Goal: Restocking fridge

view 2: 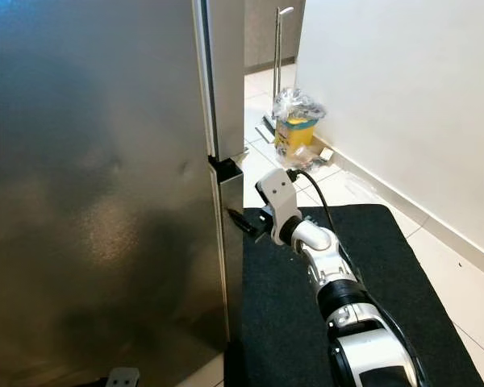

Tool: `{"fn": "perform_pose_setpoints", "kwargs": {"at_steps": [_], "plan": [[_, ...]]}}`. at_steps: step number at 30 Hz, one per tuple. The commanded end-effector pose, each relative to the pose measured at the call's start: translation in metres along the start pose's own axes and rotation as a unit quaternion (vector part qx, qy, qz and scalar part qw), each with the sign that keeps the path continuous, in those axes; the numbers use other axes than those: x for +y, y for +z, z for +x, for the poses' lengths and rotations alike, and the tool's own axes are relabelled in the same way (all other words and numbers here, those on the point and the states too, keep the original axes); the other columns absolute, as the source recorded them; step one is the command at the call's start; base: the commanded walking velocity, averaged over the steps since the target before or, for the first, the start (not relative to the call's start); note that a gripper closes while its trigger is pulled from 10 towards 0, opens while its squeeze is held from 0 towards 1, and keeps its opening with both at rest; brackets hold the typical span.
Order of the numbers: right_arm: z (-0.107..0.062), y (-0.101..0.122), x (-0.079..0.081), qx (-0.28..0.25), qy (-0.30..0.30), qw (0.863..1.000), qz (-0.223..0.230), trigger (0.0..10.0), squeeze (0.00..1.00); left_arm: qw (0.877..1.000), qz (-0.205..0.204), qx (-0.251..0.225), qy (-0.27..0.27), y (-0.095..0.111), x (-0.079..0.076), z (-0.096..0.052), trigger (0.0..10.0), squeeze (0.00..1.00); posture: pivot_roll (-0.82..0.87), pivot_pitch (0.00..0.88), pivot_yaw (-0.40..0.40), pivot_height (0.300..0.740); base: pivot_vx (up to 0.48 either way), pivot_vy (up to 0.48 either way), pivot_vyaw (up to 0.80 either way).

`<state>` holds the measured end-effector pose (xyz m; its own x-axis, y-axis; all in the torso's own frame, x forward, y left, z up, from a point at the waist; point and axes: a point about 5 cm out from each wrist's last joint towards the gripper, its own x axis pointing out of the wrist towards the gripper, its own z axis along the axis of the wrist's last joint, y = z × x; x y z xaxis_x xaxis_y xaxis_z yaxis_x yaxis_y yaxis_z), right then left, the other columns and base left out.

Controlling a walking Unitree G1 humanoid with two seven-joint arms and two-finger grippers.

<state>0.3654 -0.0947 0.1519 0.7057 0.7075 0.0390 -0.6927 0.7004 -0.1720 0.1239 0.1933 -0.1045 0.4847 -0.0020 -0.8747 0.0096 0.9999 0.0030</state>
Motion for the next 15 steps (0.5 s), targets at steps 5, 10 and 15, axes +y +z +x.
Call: {"fn": "perform_pose_setpoints", "kwargs": {"at_steps": [5, 10, 15], "plan": [[0.011, 0.011, 0.008, -0.021, 0.027, 0.999, 0.0, 10.0, 0.0, 0.999, 0.004, 0.052, -0.003, -0.027, 0.002, -0.006, 10.0, 0.0, -0.02, 0.125, -0.019, 0.74, 0.0, 0.0, 0.0], [0.016, 0.014, 0.008, -0.017, 0.022, 1.0, -0.008, 10.0, 0.0, 0.999, 0.004, 0.052, -0.003, -0.027, 0.002, -0.006, 10.0, 0.0, -0.02, 0.13, -0.02, 0.74, 0.0, 0.0, 0.0], [0.021, 0.019, 0.005, -0.015, -0.007, 1.0, -0.02, 10.0, 0.0, 0.999, 0.004, 0.052, -0.002, -0.027, 0.002, -0.006, 10.0, 0.0, -0.01, 0.133, -0.02, 0.74, 0.0, 0.0, 0.0]]}}
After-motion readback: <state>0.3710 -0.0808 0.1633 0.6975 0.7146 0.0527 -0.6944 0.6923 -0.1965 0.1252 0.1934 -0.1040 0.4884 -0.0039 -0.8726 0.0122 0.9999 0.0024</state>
